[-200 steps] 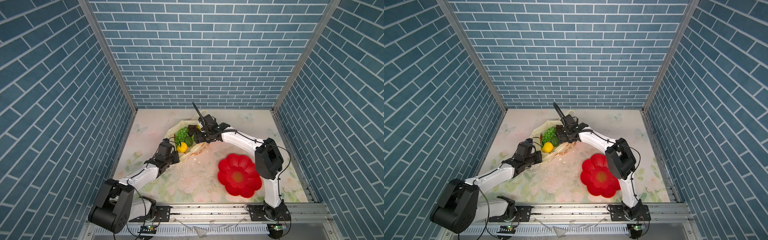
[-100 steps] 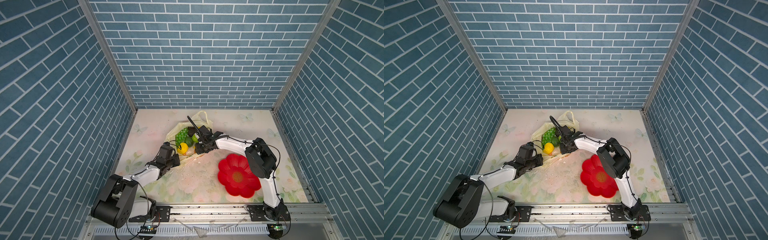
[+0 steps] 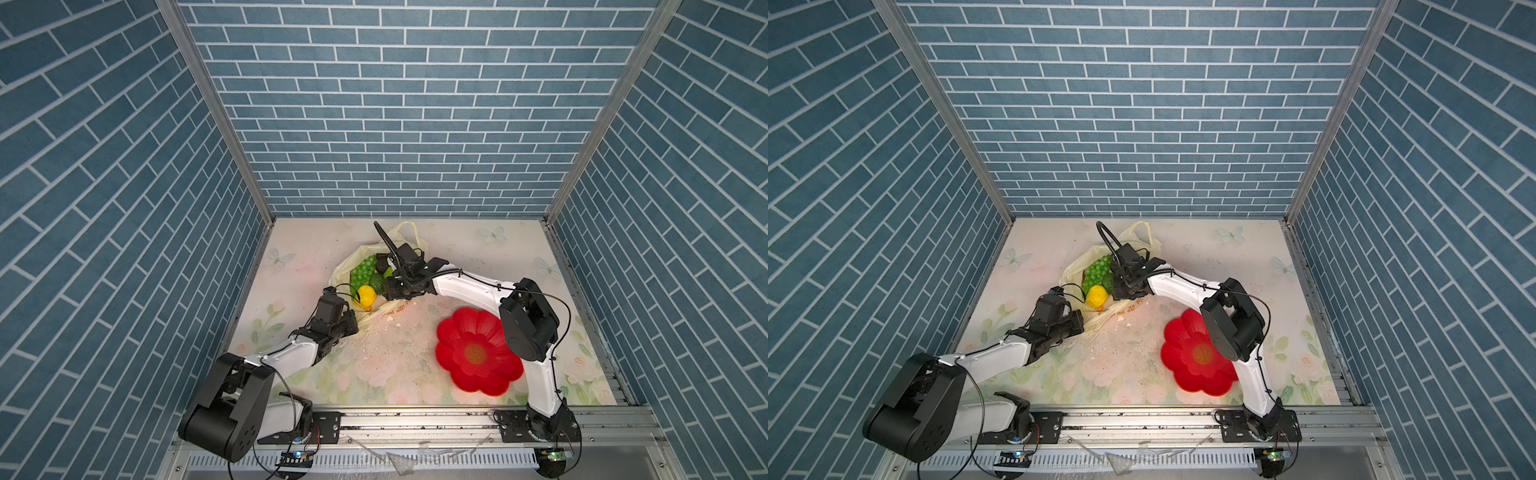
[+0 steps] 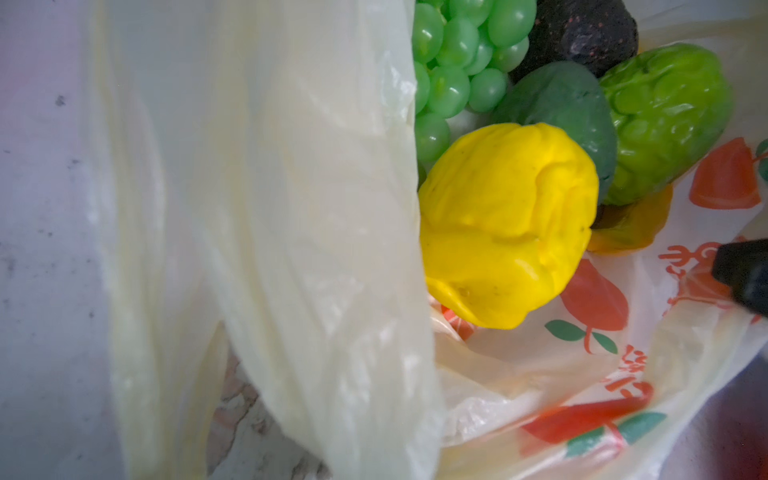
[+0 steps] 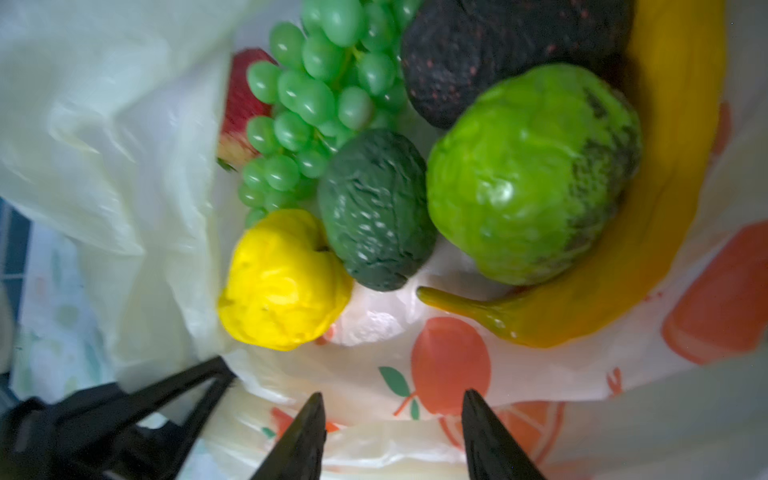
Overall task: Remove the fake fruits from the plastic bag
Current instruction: 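Close the right gripper on the yellow lemon inside the bag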
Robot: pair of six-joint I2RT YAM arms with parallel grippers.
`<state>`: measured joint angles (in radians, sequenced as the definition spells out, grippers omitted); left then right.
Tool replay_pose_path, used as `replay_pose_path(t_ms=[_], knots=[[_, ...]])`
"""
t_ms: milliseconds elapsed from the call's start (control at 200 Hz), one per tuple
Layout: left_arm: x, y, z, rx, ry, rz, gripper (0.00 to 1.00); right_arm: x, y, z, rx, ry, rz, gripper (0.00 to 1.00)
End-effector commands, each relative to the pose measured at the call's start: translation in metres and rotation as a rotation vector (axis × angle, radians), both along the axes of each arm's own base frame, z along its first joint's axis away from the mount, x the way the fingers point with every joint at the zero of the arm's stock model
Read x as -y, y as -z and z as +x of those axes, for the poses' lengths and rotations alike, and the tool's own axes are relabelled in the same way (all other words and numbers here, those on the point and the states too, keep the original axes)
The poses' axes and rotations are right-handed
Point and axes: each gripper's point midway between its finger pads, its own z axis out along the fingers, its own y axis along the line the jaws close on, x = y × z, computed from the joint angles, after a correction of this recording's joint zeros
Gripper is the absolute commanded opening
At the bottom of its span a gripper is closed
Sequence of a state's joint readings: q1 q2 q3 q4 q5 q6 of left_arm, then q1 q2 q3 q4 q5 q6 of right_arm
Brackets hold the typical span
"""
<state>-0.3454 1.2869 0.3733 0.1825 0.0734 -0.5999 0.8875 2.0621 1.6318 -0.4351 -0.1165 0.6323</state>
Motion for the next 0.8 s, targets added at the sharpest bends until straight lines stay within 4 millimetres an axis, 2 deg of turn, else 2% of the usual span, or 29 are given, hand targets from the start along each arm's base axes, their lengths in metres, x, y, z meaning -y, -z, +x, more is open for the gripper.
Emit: replay_pose_path(t_ms=[0,40,140,260,400,455,470,505,795], knots=[[-0.001,0.001,0.0,0.007,-0.014,-0.002,0.01,-0.029,-0.02,-0.01,-0.021,0.041,0.078,0.55],[-0.002,0.0,-0.001,0.01,-0.016,0.003,0.01,-0.034,-0.021,-0.012,-0.007,0.028,0.056,0.56],[-0.005,-0.002,-0.003,0.022,-0.03,0.002,0.01,-0.034,-0.02,-0.007,0.006,0.069,0.016,0.61],[-0.007,-0.002,-0.005,0.029,-0.042,-0.007,0.01,-0.046,-0.023,-0.005,-0.034,0.12,0.097,0.65],[-0.007,-0.004,-0.005,0.031,-0.047,-0.011,0.02,-0.062,-0.014,-0.008,-0.139,0.17,0.159,0.69],[-0.007,-0.006,-0.005,0.037,-0.049,-0.016,0.02,-0.067,-0.018,-0.008,-0.164,0.191,0.192,0.7],[-0.007,-0.006,-0.005,0.037,-0.049,-0.017,0.02,-0.068,-0.002,-0.008,-0.186,0.199,0.174,0.7],[-0.007,-0.006,-0.006,0.038,-0.053,-0.019,0.02,-0.069,0.003,-0.007,-0.206,0.212,0.174,0.7],[-0.004,-0.009,-0.006,0.047,-0.048,-0.042,0.02,-0.07,0.022,-0.001,-0.274,0.345,0.175,0.71]])
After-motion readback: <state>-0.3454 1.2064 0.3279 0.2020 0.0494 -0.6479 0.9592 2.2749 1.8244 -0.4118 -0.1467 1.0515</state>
